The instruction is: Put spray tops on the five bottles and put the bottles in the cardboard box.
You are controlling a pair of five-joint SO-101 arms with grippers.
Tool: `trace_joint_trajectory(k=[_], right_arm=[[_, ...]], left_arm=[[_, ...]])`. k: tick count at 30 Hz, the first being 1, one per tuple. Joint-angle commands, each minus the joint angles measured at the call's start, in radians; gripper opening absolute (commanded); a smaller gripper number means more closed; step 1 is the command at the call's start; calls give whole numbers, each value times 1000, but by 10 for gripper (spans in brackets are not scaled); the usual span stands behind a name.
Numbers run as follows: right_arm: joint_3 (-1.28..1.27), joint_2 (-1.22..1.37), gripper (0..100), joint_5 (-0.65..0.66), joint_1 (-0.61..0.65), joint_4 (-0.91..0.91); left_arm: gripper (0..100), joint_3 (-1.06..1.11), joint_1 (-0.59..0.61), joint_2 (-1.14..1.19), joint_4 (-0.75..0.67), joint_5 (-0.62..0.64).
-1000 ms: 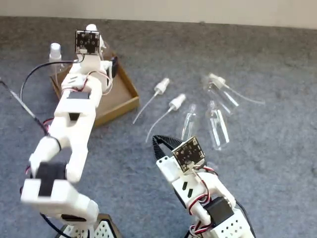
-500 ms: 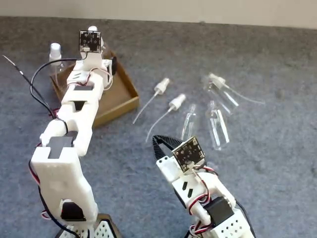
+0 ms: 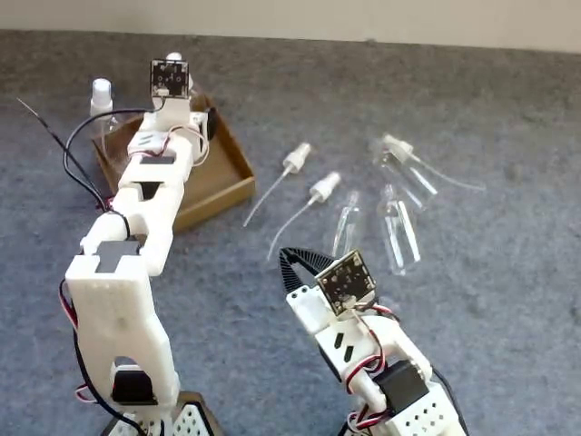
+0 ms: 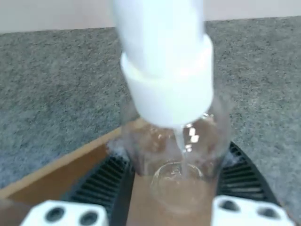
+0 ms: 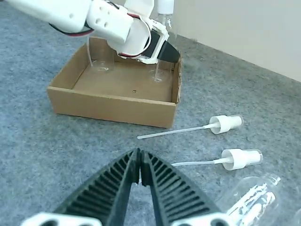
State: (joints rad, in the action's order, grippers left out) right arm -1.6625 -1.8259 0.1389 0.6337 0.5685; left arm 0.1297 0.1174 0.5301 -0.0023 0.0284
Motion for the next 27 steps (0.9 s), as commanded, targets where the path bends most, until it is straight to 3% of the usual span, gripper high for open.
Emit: trace_joint_trajectory(k=[1, 10, 15, 27], right_arm=[[-125, -8, 4, 9, 5, -28], [-125, -8, 4, 9, 5, -28], [-125, -8, 4, 9, 5, -28], [-125, -8, 4, 9, 5, -28]], left_arm=[[142, -51, 13, -16, -15, -8], [144, -50, 16, -16, -14, -8], [229, -39, 16, -16, 23, -8], [234, -33, 18, -35, 34, -8]])
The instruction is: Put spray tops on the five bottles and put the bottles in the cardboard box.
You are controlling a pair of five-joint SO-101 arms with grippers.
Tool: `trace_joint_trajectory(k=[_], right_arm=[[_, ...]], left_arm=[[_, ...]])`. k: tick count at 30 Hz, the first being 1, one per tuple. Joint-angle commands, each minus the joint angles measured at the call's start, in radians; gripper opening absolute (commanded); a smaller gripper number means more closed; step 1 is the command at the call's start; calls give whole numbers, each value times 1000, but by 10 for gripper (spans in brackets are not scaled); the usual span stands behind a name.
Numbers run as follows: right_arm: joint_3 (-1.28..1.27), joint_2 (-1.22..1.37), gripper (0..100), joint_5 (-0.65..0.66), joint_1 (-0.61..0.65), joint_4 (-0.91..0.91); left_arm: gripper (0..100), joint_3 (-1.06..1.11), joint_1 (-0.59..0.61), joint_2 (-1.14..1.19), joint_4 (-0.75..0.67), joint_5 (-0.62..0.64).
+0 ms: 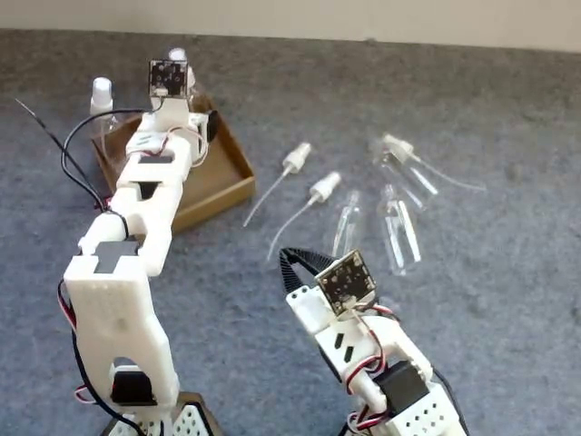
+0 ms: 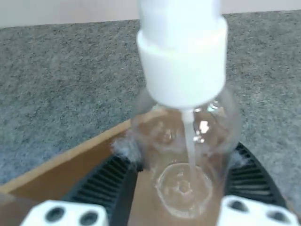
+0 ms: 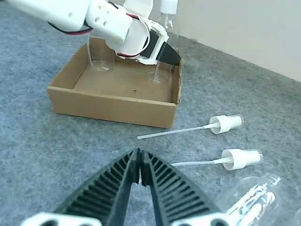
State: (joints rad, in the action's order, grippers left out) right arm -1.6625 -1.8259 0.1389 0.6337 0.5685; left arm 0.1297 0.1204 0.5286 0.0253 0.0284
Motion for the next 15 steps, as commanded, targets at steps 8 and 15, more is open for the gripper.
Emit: trace_joint_trajectory(k=[8, 15], right_arm=[[-125, -8, 4, 9, 5, -28], [-125, -8, 4, 9, 5, -28]], left_arm=[[236, 12, 15, -130, 61, -8], [236, 15, 45, -130, 61, -8]])
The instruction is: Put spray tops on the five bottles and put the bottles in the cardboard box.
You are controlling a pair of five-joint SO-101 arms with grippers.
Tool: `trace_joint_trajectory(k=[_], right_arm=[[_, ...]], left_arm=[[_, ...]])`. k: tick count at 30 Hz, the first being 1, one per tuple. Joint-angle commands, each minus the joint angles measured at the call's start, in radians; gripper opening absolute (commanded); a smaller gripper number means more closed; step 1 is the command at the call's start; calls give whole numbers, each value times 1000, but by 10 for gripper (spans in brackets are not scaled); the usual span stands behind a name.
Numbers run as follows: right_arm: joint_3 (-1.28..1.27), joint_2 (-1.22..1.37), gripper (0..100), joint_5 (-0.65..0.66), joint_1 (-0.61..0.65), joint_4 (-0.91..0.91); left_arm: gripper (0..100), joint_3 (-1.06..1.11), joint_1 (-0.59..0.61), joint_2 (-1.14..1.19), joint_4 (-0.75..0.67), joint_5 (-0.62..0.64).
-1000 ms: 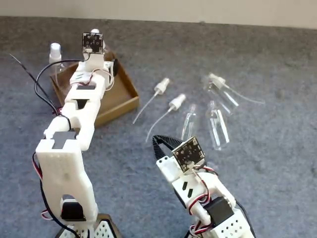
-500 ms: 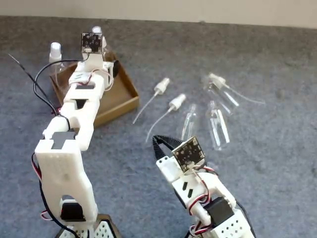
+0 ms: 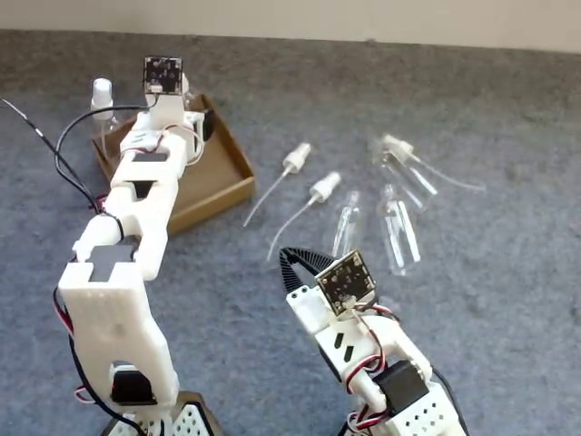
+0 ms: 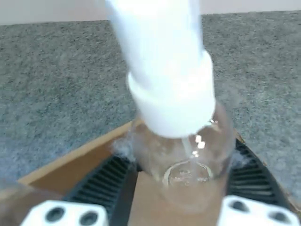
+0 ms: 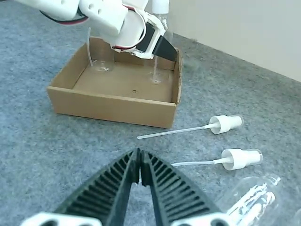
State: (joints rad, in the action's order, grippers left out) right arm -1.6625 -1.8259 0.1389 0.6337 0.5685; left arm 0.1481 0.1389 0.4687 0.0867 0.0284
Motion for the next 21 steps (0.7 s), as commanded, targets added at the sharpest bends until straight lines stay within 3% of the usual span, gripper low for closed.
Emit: trace_joint_trajectory(k=[1, 8, 21], right_arm=[[-125, -8, 4, 9, 5, -28], [-125, -8, 4, 9, 5, -28], [-125, -8, 4, 9, 5, -27]], left_arm=[[236, -4, 28, -70, 0, -8], [236, -13, 27, -79, 68, -9], [236, -8, 25, -77, 69, -77]])
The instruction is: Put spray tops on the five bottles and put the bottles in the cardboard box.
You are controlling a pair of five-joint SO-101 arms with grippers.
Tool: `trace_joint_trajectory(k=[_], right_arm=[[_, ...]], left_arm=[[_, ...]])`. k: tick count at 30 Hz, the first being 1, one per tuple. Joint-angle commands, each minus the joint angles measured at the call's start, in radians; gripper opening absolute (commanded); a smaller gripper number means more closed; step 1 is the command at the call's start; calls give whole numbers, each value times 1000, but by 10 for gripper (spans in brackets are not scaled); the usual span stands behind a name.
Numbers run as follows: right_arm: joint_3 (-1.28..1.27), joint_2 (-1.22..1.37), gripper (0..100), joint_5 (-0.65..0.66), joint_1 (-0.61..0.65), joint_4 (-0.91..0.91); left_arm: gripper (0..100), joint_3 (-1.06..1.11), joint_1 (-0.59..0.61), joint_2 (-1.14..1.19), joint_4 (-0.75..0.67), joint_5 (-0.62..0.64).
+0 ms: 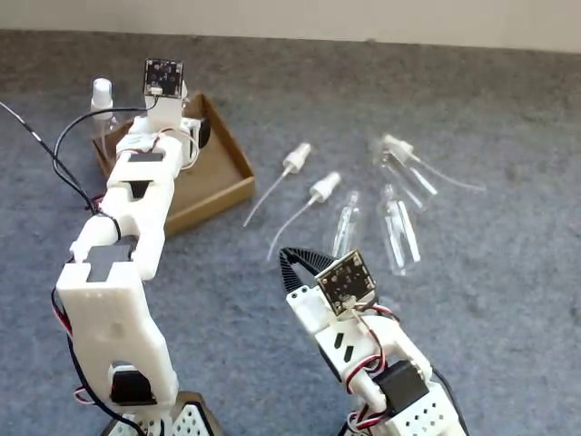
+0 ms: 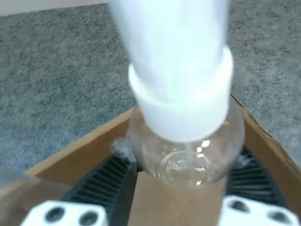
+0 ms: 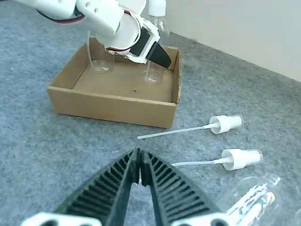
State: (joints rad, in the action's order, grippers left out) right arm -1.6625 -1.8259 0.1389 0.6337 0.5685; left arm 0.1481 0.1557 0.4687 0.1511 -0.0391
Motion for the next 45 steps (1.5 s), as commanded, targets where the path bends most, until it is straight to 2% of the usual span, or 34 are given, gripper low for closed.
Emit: trace_joint_trajectory(k=[1, 7, 14, 24, 36, 39, 45], right_arm=[[-125, -8, 4, 9, 5, -27], [-124, -8, 4, 11, 5, -12], [-124, -8, 4, 11, 5, -12], [-124, -8, 4, 11, 5, -12], [-124, -12, 4, 11, -5, -12], [-124, -13, 4, 11, -71, -33], [-124, -13, 4, 6, -266, -206]], left_arm=[[236, -10, 8, -77, 5, -9], [239, -13, 10, -79, 5, -11], [374, -13, 13, -79, 43, -11], [377, -4, 16, -124, 64, -11], [377, -8, 8, -308, 404, -11], [376, -8, 7, -367, 499, -11], [376, -7, 5, -521, 738, -11]])
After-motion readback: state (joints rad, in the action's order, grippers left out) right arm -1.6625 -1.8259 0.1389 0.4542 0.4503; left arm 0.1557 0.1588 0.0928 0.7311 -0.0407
